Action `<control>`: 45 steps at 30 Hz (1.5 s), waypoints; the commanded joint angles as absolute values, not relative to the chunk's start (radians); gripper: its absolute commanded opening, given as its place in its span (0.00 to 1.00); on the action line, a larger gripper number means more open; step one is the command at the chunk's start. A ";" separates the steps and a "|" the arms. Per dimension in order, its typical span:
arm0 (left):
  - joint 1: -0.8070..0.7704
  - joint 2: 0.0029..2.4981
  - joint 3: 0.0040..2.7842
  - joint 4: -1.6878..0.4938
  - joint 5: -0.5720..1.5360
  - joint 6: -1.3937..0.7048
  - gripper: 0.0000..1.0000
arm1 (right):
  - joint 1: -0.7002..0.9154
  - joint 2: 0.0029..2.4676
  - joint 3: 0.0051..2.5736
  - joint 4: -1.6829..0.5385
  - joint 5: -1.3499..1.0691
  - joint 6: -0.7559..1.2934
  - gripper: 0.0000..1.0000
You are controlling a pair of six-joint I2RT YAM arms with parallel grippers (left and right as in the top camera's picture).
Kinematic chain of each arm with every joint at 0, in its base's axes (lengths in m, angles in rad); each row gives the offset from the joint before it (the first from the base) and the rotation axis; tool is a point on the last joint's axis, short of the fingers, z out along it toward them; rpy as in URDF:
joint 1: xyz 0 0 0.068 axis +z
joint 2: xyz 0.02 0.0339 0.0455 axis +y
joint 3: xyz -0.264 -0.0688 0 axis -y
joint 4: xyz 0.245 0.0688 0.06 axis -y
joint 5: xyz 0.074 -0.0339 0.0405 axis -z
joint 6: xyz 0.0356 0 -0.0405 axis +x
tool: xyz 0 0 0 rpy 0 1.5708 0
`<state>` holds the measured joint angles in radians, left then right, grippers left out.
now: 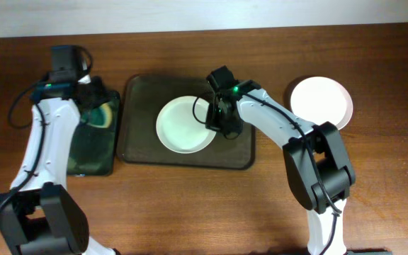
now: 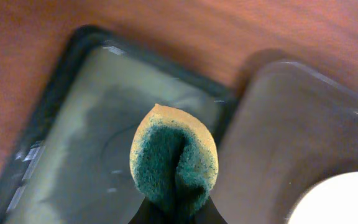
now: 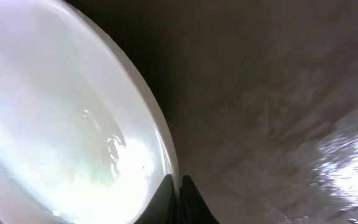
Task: Clean dirty plates on tray and stack at the side
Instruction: 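Return the sponge to the green tray and lift the plate with right gripper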
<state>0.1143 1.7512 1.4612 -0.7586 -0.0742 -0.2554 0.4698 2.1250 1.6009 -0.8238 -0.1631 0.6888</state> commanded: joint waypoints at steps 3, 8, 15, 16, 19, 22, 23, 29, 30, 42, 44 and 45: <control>0.196 1.756 1.362 -0.682 -0.106 -0.022 0.00 | 0.465 2.050 1.861 -1.086 0.132 0.571 0.04; 0.204 1.783 1.210 -0.546 -0.173 0.096 0.04 | 0.473 2.049 2.001 -1.251 0.375 0.501 0.04; 0.204 1.797 1.230 -0.565 -0.121 0.068 0.71 | 0.635 2.048 2.002 -1.291 0.791 0.501 0.04; 0.204 1.780 1.239 -0.573 -0.089 0.068 0.71 | 0.670 2.048 2.002 -1.294 0.875 0.502 0.04; 0.204 1.685 1.246 -0.580 -0.002 0.068 0.73 | 0.773 2.048 2.002 -1.295 1.132 0.501 0.04; 0.204 1.513 1.246 -0.579 0.060 0.069 0.79 | 0.860 2.048 2.002 -1.275 1.278 0.502 0.04; 0.204 1.474 1.246 -0.579 0.077 0.069 0.78 | 0.883 2.048 2.002 -1.261 1.280 0.502 0.04; 0.204 1.378 1.246 -0.585 0.147 0.068 1.00 | 0.925 2.053 2.001 -1.242 1.290 0.501 0.04; 0.204 1.378 1.246 -0.587 0.147 0.068 1.00 | 0.925 2.053 2.001 -1.242 1.286 0.502 0.04; 0.204 1.379 1.246 -0.603 0.146 0.068 0.99 | 0.898 2.061 2.001 -1.241 1.053 0.511 0.04; 0.204 1.379 1.246 -0.612 0.147 0.068 1.00 | 0.849 2.061 2.001 -1.234 0.876 0.559 0.04; 0.204 1.379 1.246 -0.619 0.147 0.068 0.99 | 0.807 2.061 2.001 -1.214 0.753 0.566 0.04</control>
